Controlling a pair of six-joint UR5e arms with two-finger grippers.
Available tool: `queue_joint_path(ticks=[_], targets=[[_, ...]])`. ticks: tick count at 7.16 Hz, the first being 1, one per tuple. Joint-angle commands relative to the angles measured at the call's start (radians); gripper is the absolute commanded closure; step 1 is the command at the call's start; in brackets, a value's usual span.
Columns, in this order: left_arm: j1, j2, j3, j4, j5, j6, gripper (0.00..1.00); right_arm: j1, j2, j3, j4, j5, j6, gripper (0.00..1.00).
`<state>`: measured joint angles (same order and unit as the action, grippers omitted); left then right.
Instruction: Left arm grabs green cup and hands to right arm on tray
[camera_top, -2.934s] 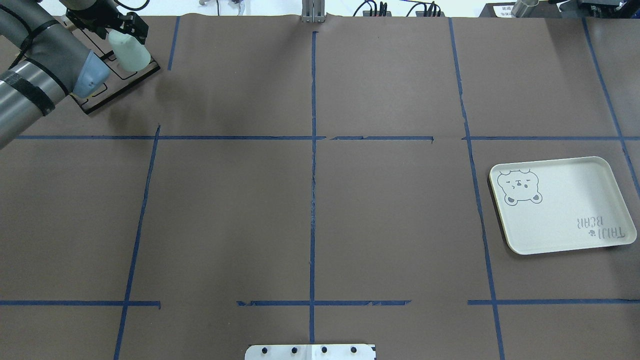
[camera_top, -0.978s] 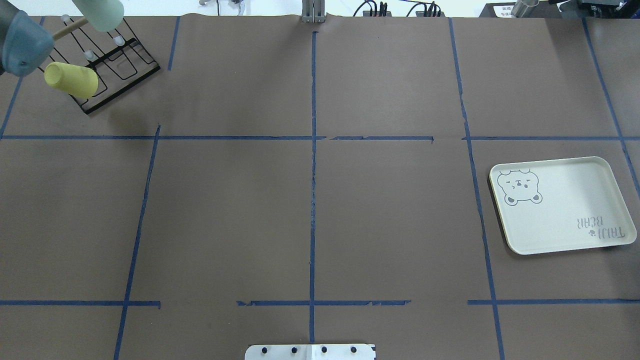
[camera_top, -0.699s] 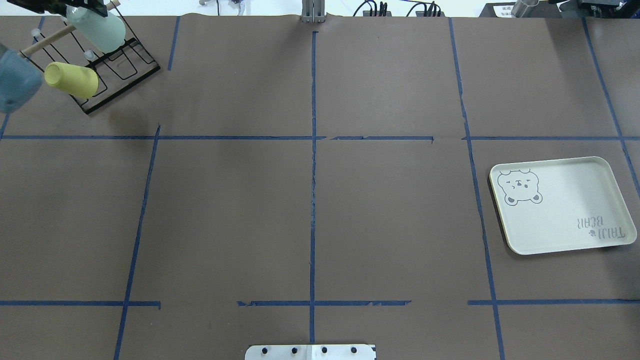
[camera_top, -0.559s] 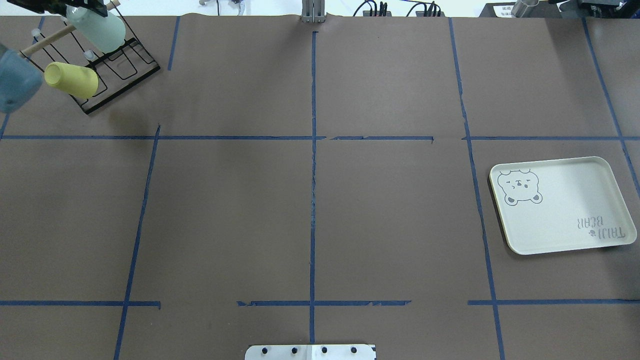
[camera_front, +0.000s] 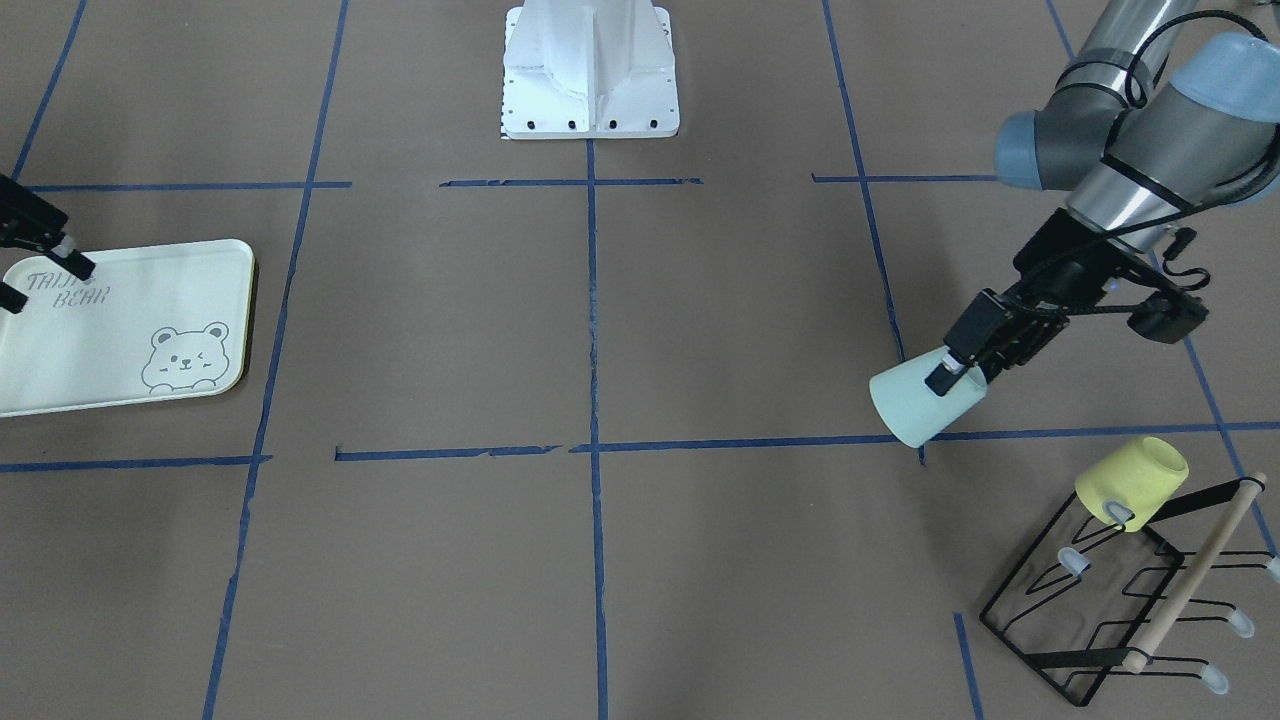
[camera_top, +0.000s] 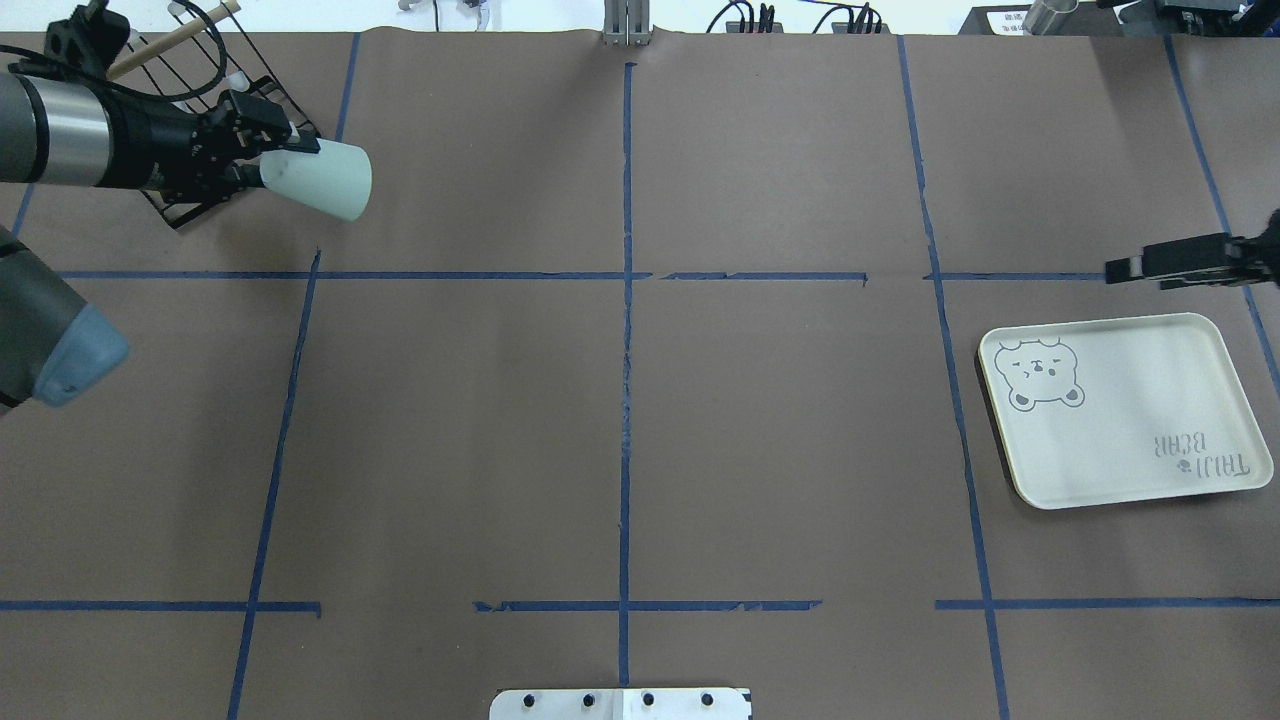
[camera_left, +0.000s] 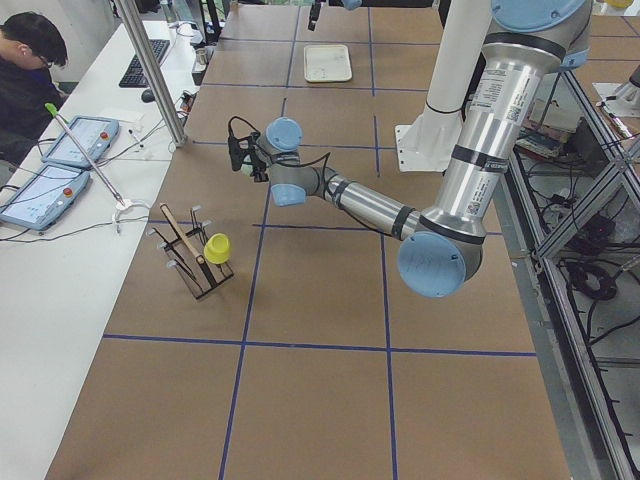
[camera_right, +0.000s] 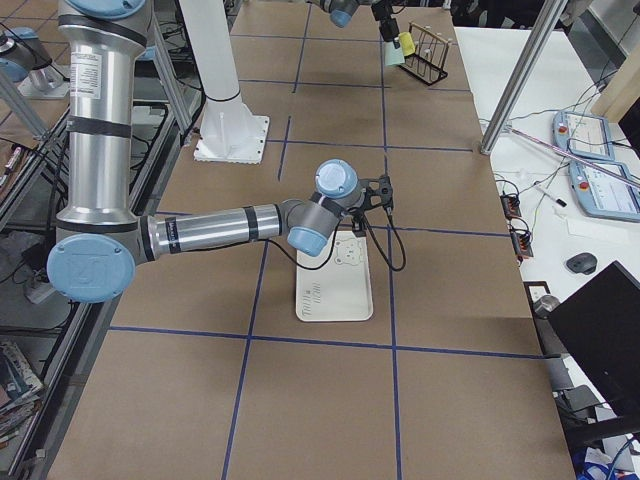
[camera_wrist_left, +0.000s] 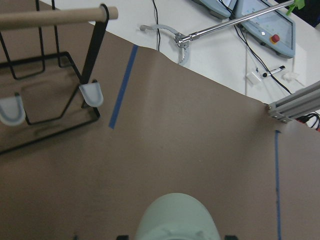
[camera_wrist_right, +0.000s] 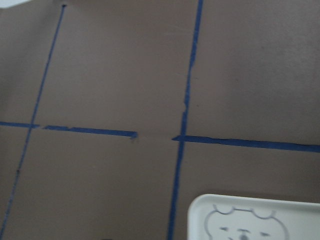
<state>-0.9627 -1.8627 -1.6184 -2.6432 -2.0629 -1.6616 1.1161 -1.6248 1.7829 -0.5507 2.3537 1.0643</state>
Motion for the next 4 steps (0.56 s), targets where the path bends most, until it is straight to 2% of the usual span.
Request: queue_joint_path(ticks=[1, 2, 4], targets=[[0.137, 0.002, 0.008, -0.258, 0.006, -0.244, 0.85, -0.187, 0.098, -0.011, 0.263, -0.149, 0.350, 0.00], [0.168, -0.007, 0.008, -0.334, 0.009, -0.333, 0.85, -0.256, 0.135, -0.014, 0.373, -0.190, 0.473, 0.00], [0.220, -0.048, 0.002, -0.417, 0.016, -0.403, 0.85, -0.398, 0.233, -0.026, 0.518, -0.279, 0.618, 0.00]])
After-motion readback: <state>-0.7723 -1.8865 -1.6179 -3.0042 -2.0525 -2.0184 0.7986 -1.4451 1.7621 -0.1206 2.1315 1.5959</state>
